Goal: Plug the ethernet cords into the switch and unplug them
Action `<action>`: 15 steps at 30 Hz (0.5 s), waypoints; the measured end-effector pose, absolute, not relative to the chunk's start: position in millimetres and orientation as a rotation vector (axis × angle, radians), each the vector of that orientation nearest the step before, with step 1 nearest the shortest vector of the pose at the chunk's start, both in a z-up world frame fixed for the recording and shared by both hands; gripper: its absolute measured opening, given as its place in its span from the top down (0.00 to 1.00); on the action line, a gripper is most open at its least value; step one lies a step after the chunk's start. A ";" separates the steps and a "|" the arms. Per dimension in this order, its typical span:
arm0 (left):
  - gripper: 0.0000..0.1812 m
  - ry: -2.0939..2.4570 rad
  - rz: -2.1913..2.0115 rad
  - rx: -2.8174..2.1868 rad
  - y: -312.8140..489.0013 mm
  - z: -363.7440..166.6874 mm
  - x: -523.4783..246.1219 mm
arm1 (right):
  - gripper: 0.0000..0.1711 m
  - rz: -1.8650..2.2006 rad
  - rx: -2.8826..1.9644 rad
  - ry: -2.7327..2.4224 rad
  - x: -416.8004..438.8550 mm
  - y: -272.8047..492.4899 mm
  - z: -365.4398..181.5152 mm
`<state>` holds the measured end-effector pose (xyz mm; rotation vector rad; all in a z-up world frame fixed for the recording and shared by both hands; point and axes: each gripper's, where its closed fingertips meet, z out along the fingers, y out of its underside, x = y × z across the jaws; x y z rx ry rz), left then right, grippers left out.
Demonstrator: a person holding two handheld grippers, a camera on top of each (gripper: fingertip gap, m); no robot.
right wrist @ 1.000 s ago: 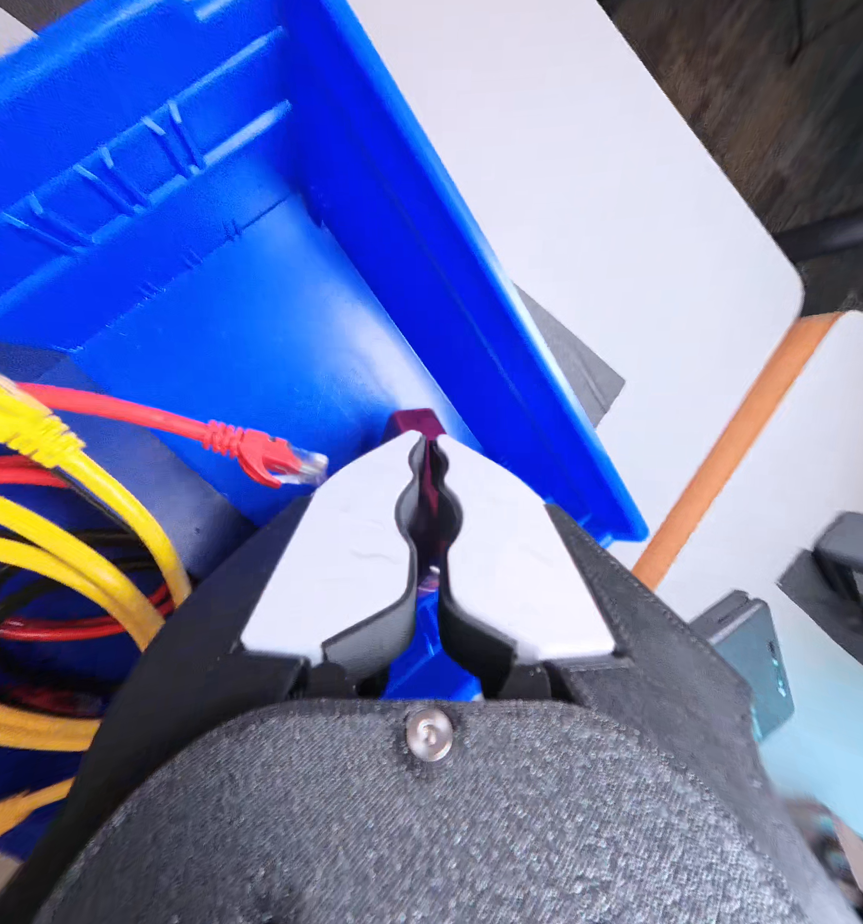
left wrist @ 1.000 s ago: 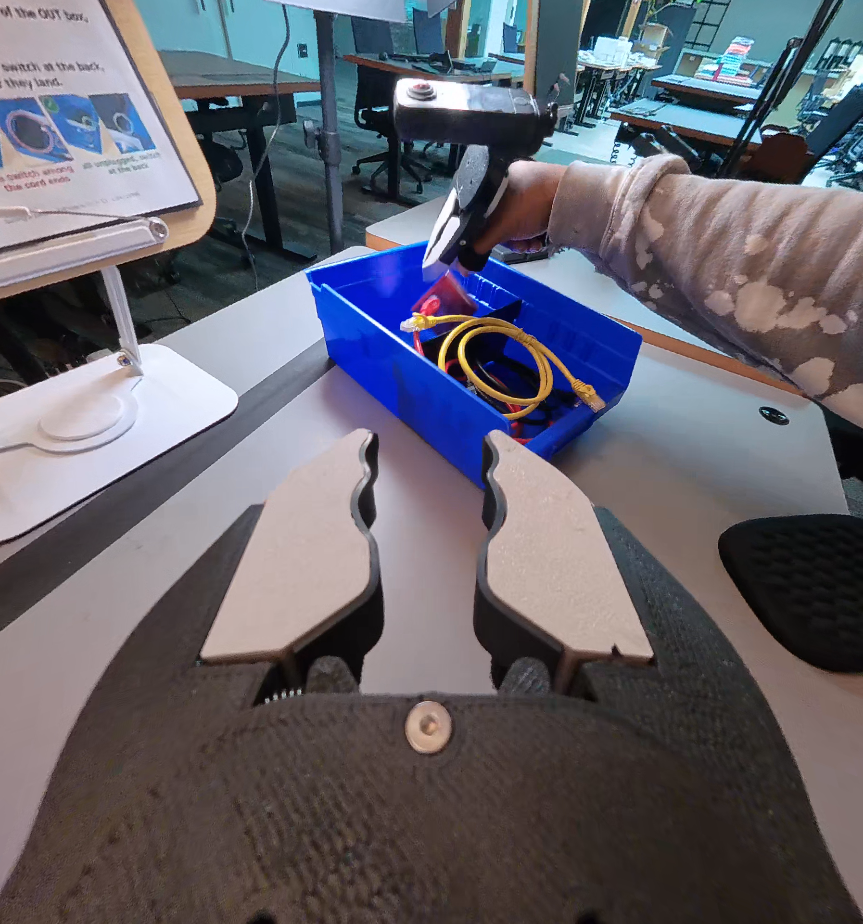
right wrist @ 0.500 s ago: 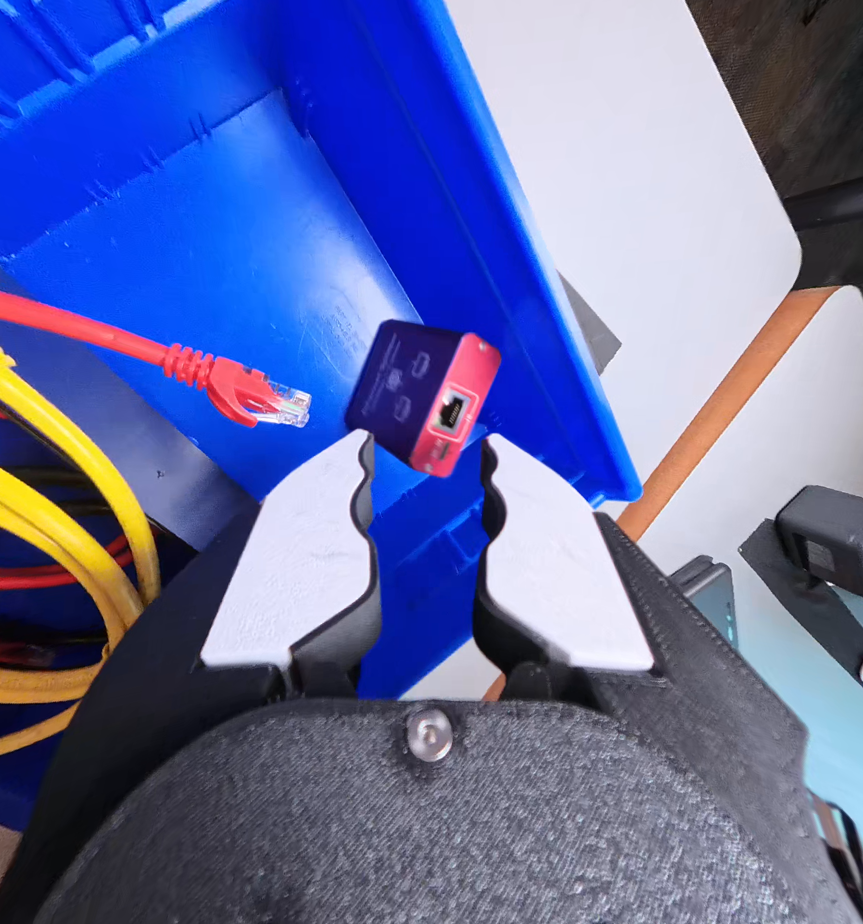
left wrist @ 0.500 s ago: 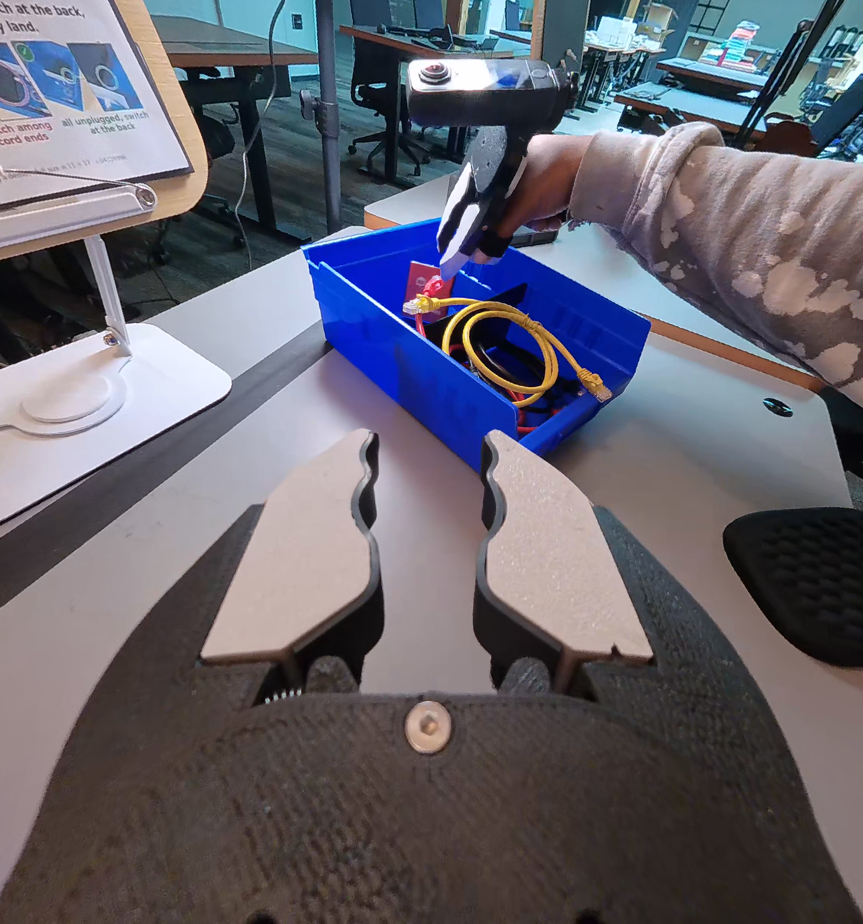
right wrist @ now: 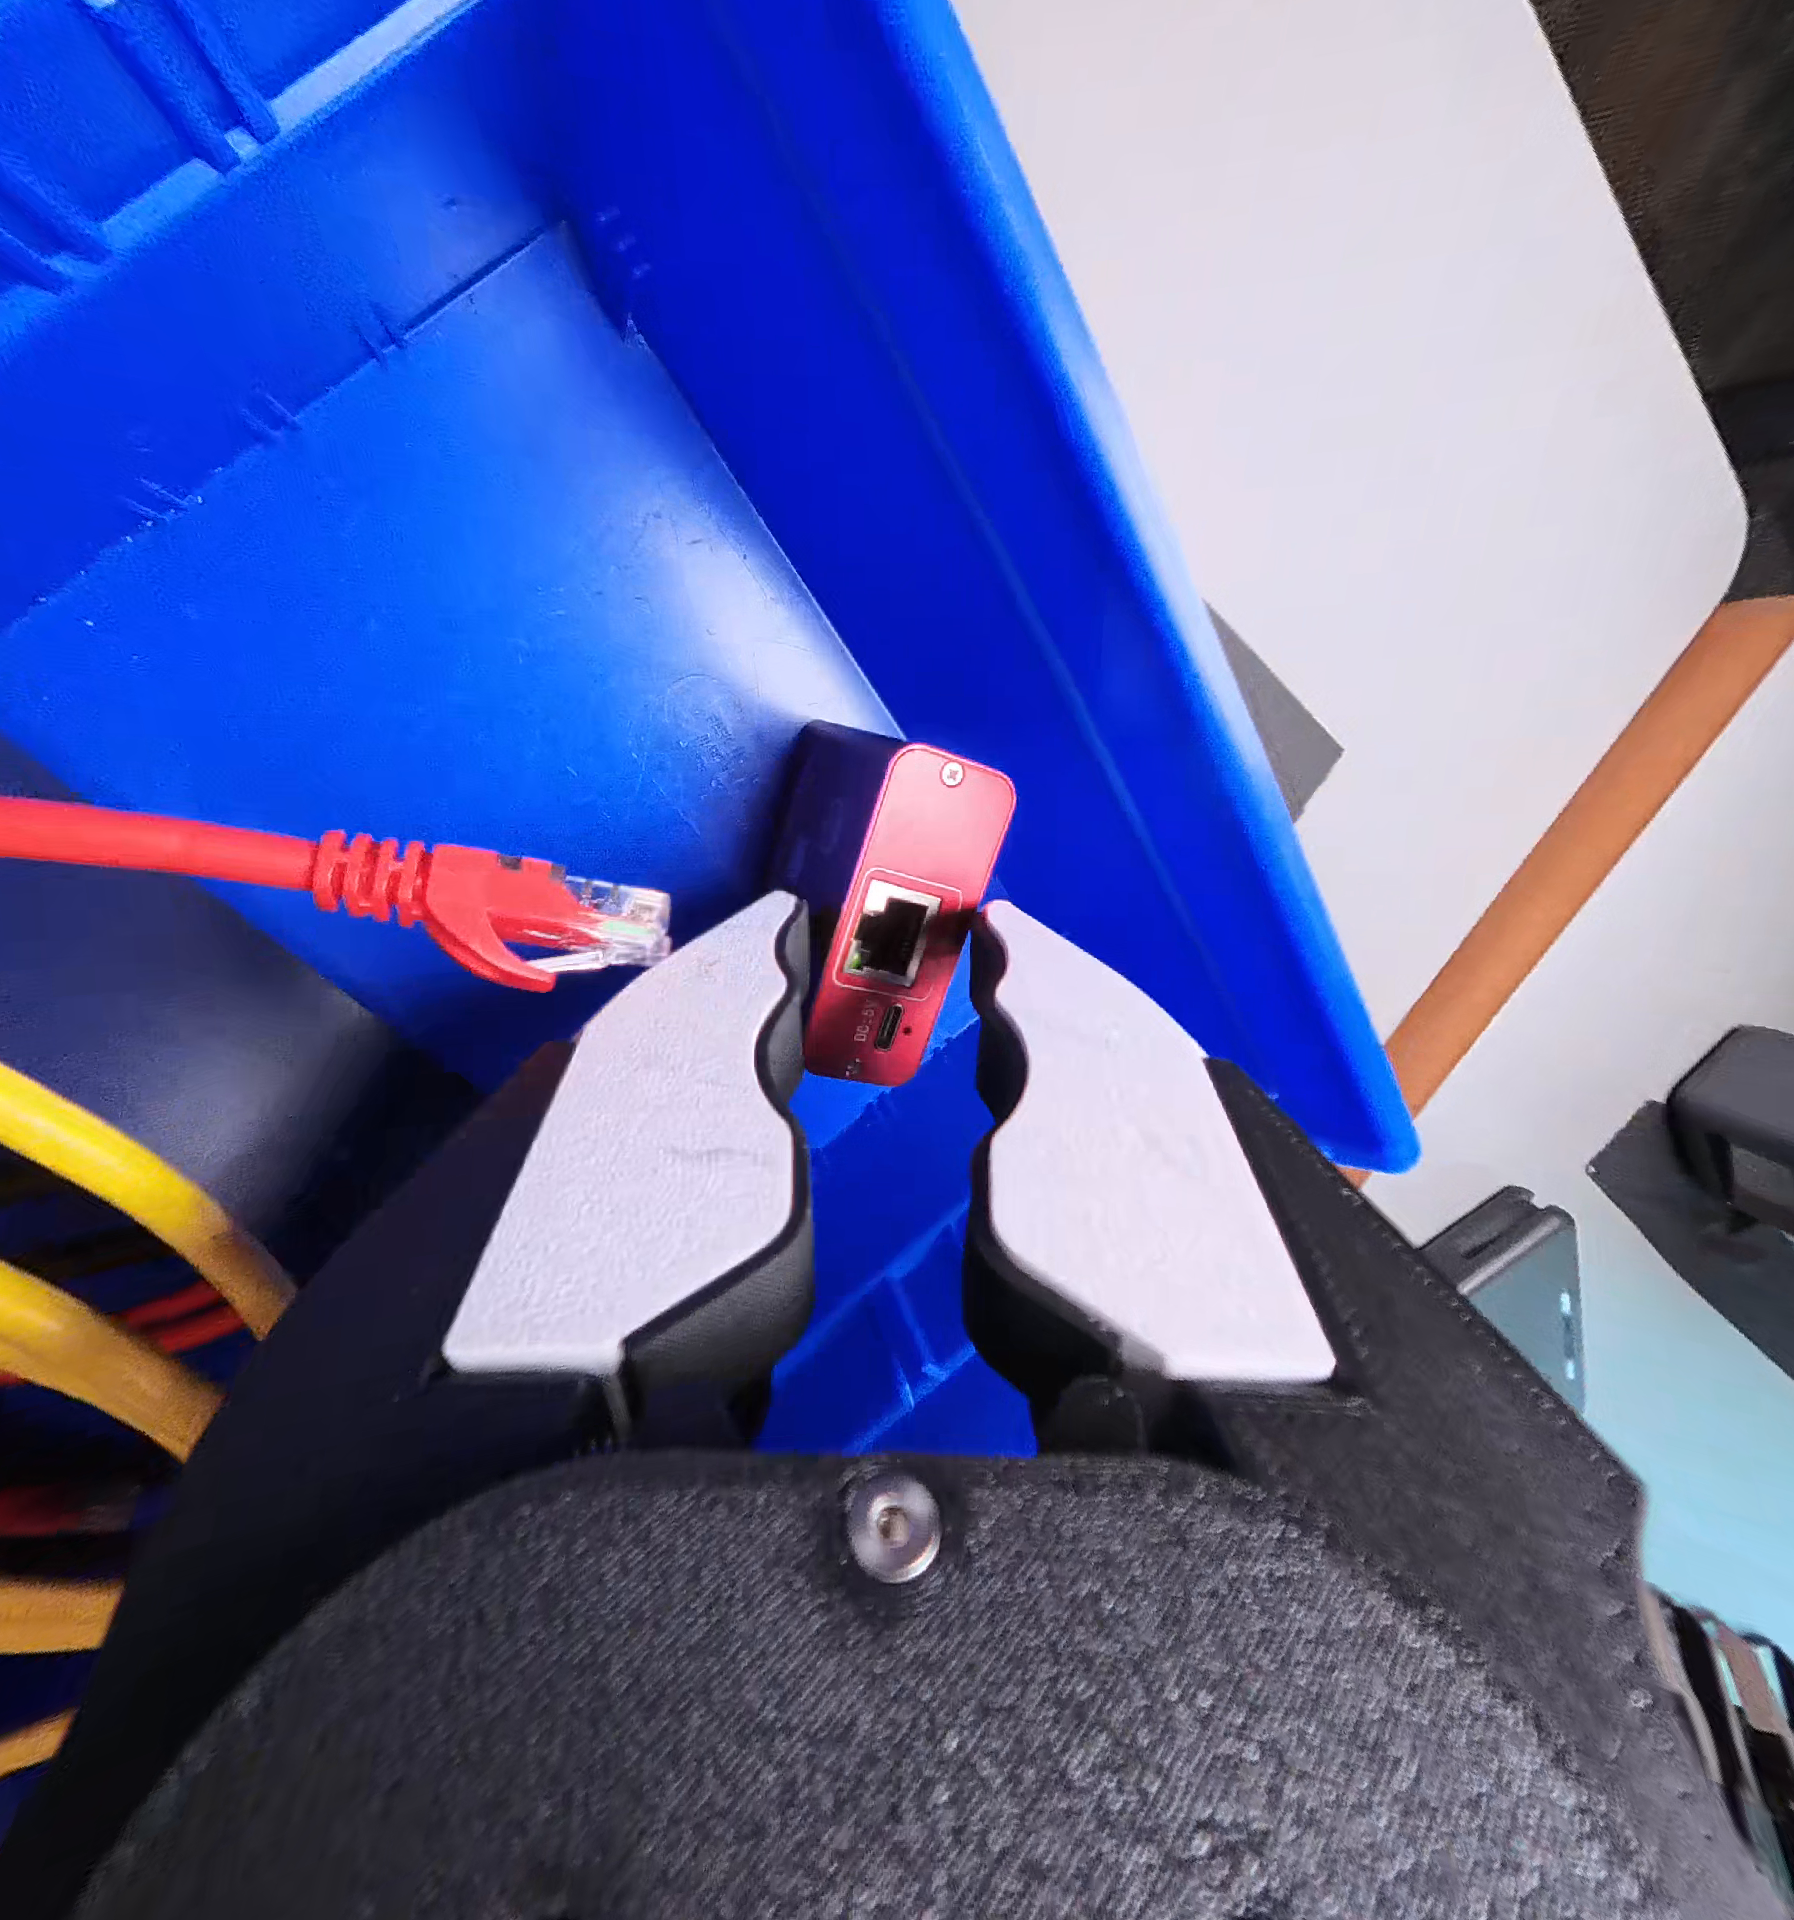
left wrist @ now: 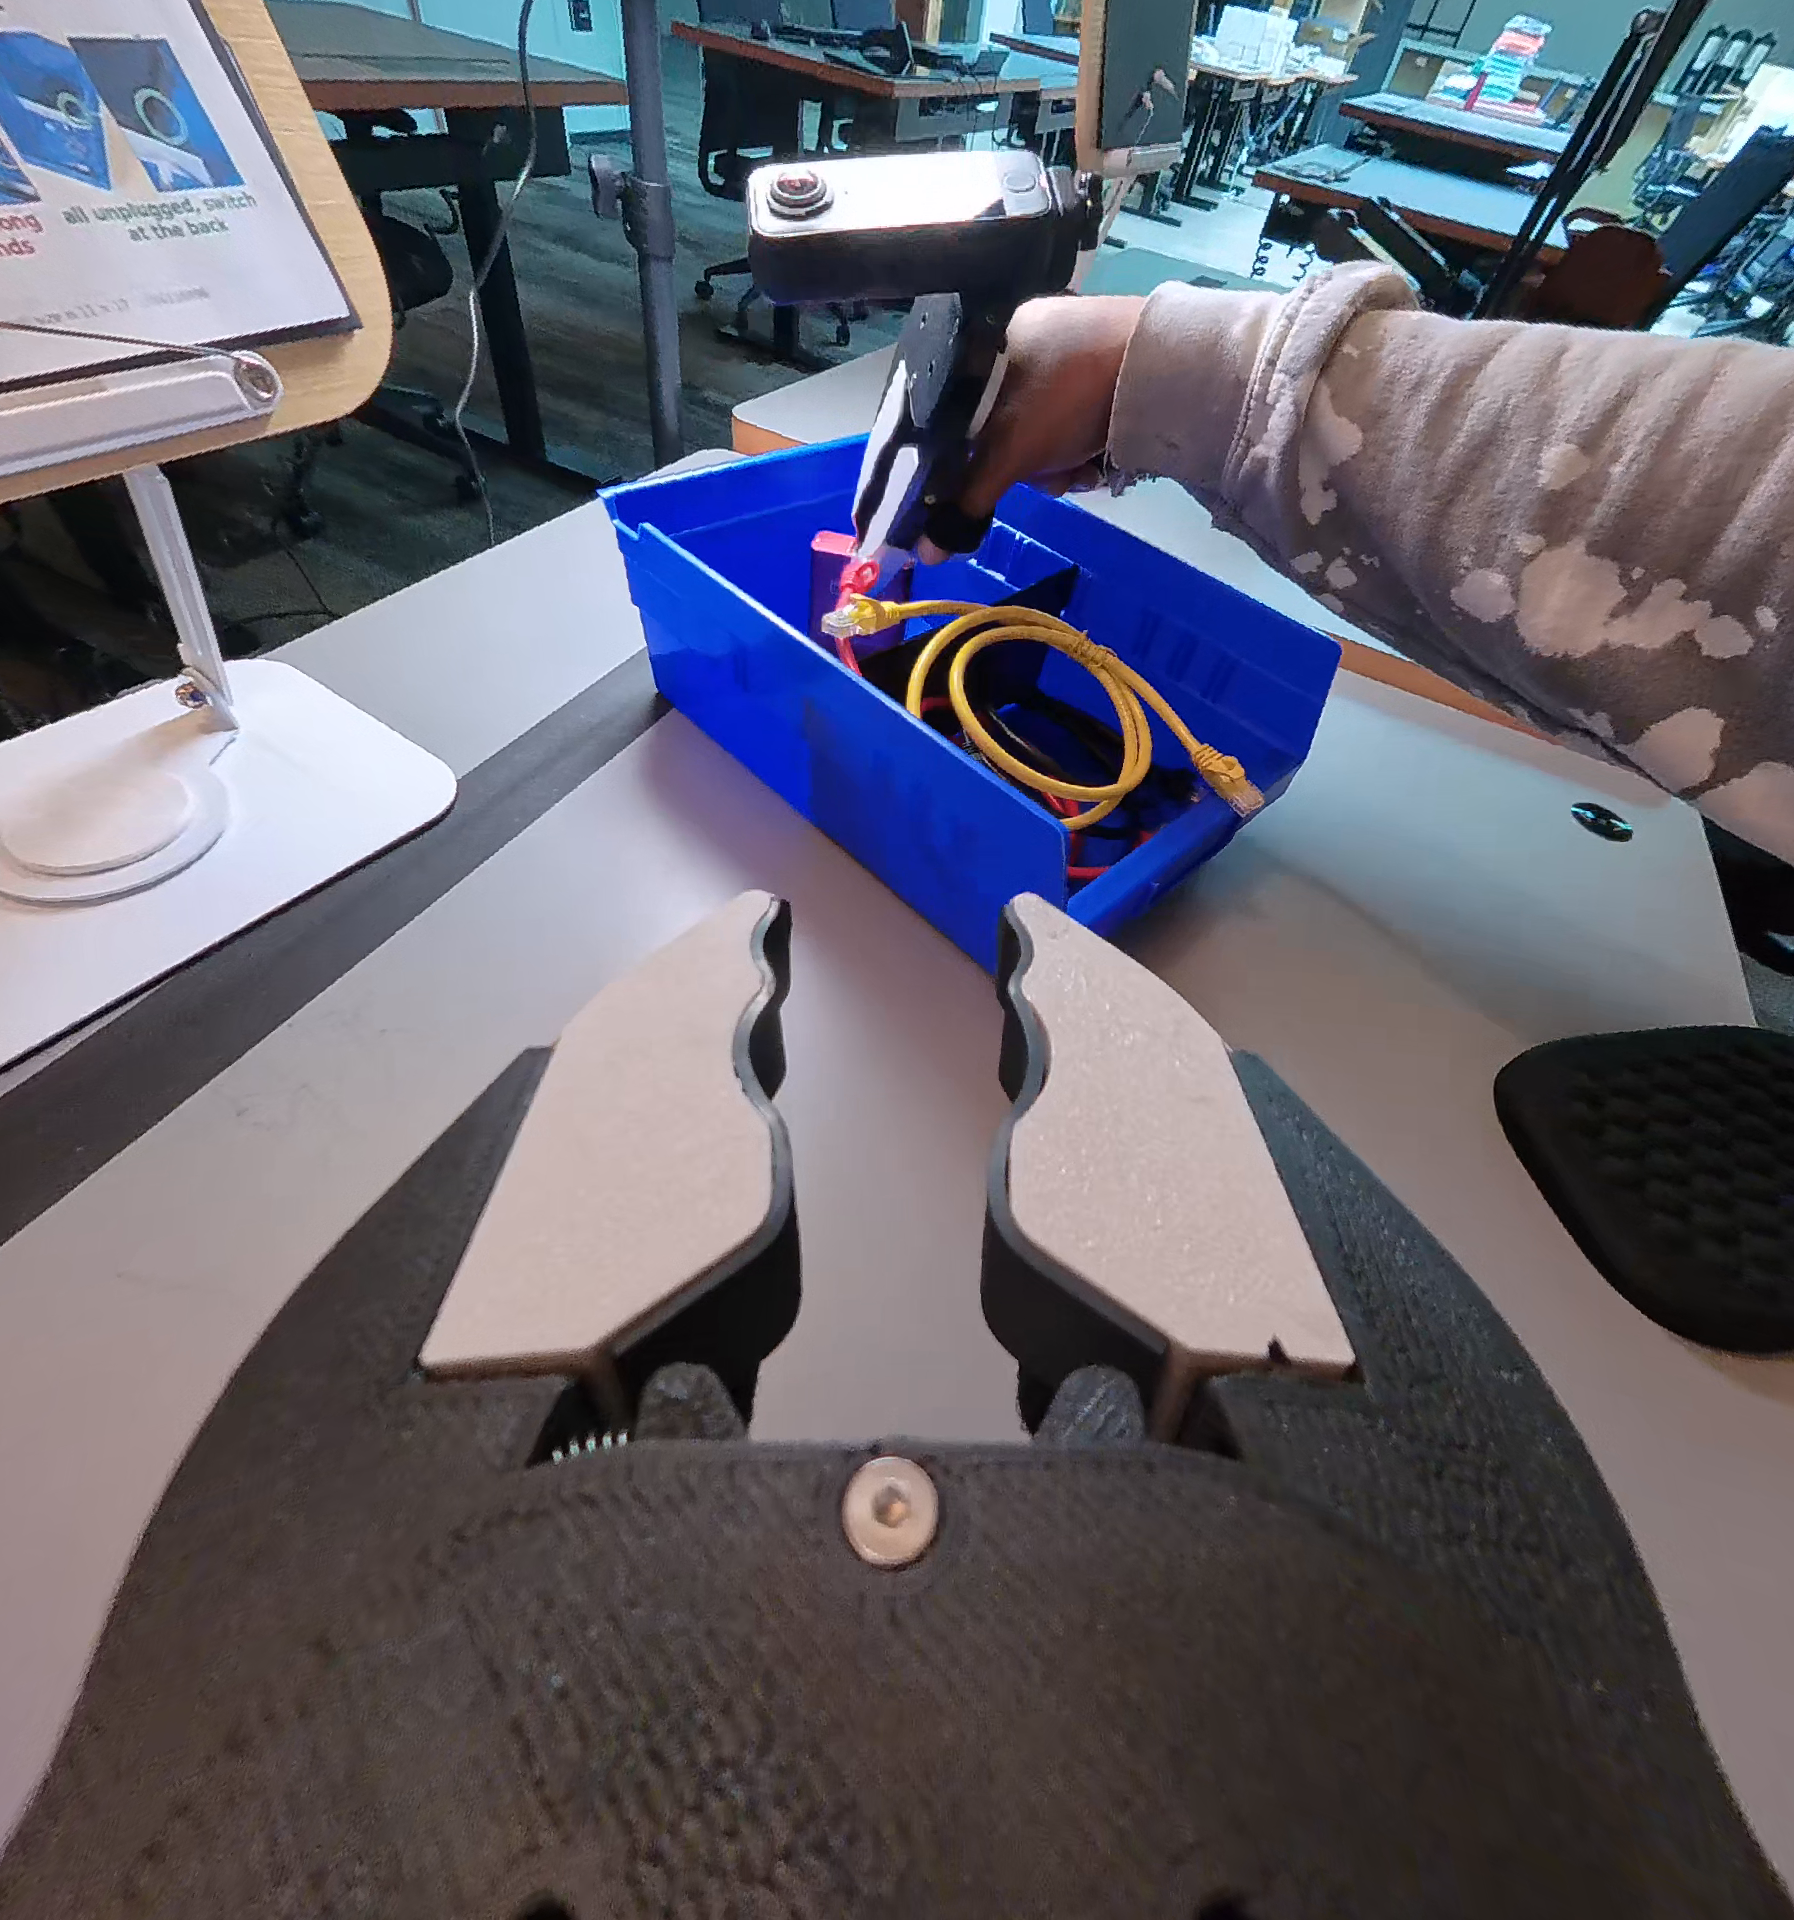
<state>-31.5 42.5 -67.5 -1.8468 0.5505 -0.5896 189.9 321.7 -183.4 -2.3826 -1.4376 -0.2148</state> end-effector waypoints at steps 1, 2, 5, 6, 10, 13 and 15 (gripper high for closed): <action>0.79 0.546 -0.596 -1.848 43.2 -68.1 -32.5 | 0.83 -0.211 -2.402 -1.422 190.8 322.2 -184.5; 0.79 0.542 -0.602 -1.848 43.6 -68.3 -33.2 | 0.81 -0.222 -2.418 -1.414 193.3 321.6 -185.4; 0.79 0.539 -0.617 -1.848 44.0 -68.9 -33.0 | 0.80 -0.251 -2.457 -1.411 196.0 319.8 -194.5; 0.79 0.541 -0.616 -1.849 43.8 -69.1 -32.8 | 0.81 -0.239 -2.436 -1.419 193.7 320.5 -193.5; 0.80 0.547 -0.608 -1.843 43.4 -68.3 -33.7 | 0.84 0.219 -2.465 -1.402 159.8 295.6 -182.5; 0.80 0.541 -0.622 -1.846 44.3 -69.6 -34.0 | 0.84 0.447 -2.582 -1.339 154.5 277.7 -184.5; 0.80 0.544 -0.620 -1.851 44.3 -71.1 -33.9 | 0.80 0.301 -2.615 -1.299 169.7 287.5 -193.0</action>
